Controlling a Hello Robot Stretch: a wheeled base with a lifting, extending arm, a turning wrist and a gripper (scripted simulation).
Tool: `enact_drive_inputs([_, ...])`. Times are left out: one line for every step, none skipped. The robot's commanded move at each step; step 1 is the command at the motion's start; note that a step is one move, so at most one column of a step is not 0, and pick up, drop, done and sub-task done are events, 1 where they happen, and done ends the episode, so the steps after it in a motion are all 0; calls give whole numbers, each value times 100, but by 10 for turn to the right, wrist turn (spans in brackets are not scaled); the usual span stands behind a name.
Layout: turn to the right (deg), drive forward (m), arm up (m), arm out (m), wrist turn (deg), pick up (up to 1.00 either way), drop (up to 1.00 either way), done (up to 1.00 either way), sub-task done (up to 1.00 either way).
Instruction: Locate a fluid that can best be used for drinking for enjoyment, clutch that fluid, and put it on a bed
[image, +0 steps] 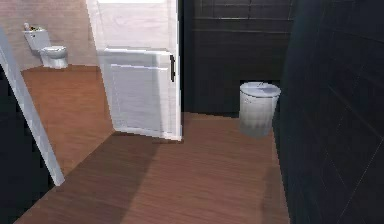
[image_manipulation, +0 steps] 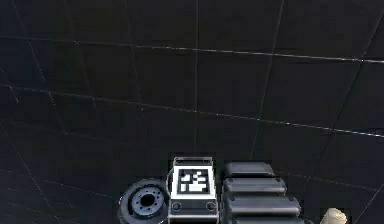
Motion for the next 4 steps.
enact_drive_inputs([-240, 0, 0, 0, 0, 0, 0, 0, 0])
enact_drive_inputs([0, 100, 0, 0, 0, 0, 0, 0, 0])
enact_drive_inputs([-60, 0, 0, 0, 0, 0, 0, 0, 0])
enact_drive_inputs([0, 65, 0, 0, 0, 0, 0, 0, 0])
